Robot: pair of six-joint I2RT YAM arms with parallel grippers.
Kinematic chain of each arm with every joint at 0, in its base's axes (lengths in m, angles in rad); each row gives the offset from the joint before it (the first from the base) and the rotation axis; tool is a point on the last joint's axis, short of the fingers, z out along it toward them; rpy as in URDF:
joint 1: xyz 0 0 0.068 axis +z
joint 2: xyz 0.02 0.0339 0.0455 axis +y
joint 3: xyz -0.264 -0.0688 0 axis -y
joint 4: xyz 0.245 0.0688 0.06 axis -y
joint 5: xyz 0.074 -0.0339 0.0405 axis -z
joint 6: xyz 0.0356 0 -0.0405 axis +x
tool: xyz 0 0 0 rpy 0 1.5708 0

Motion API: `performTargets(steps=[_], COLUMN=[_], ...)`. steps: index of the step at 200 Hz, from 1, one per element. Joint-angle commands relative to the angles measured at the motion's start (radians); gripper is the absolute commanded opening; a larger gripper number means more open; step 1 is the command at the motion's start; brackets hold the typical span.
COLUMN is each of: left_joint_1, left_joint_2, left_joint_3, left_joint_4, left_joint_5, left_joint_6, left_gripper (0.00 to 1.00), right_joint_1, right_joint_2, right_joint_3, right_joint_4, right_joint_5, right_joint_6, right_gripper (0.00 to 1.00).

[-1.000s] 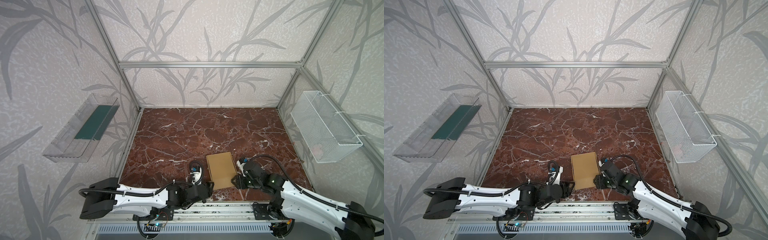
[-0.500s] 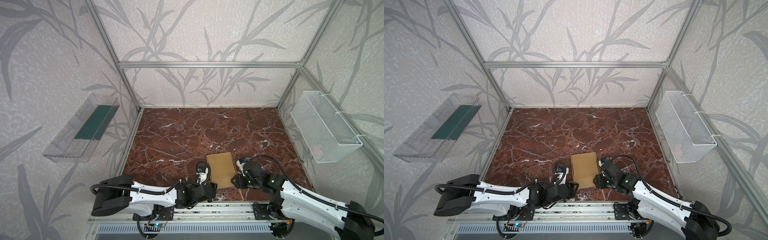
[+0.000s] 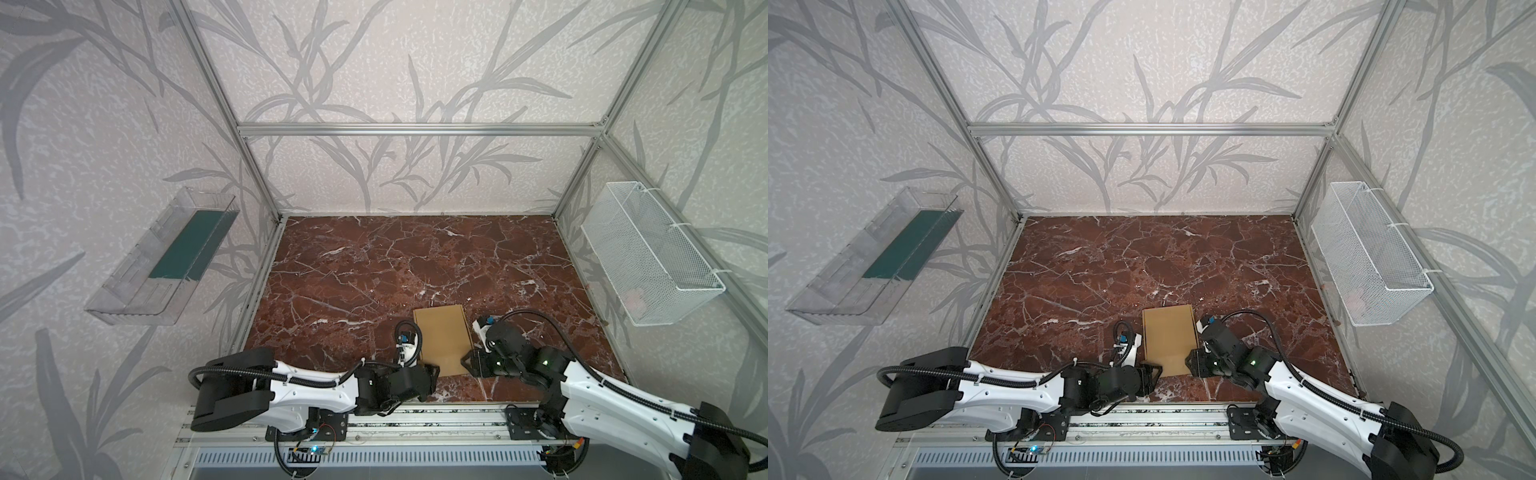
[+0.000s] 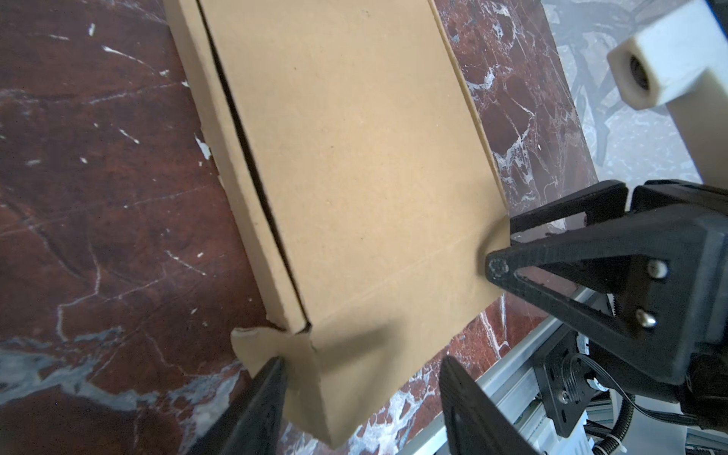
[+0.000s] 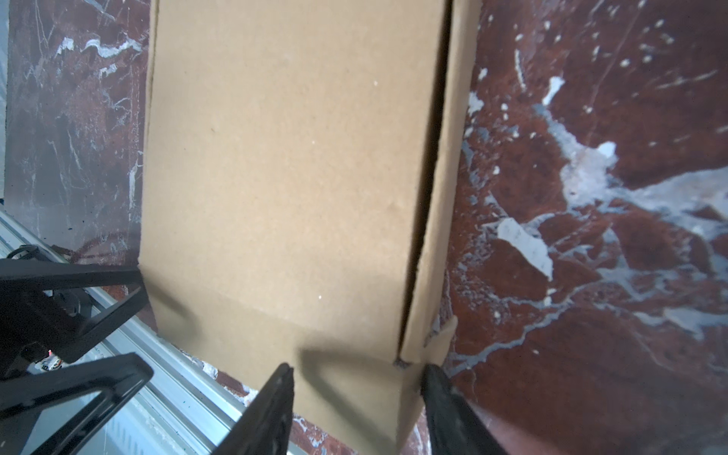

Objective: Assemble paper box
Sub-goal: Fold and tuck the lid into the gap.

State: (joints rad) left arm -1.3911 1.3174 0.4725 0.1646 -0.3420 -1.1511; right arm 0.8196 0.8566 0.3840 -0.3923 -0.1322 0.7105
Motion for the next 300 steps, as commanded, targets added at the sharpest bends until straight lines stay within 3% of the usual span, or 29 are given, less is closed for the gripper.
performTargets(steps=[1,300], left_joint_1=[0.009,0.012], left_joint_2=[0.000,0.016], left_joint_3=[-0.003,-0.113], left_joint_4=[0.025,0.248], left_joint_5=[-0.013,-0.002], left_joint_6=[0.001,-0.042], left_gripper=[0.63,0.60], right_joint_1=[0.007,0.015], right_joint_2=[-0.006,0.003], right_joint_3=[-0.003,0.017], right_joint_4=[0.011,-0.013], right_joint_5=[-0.006,0.013], right_joint_6=[0.010,0.017], right_gripper=[0.53,0.42])
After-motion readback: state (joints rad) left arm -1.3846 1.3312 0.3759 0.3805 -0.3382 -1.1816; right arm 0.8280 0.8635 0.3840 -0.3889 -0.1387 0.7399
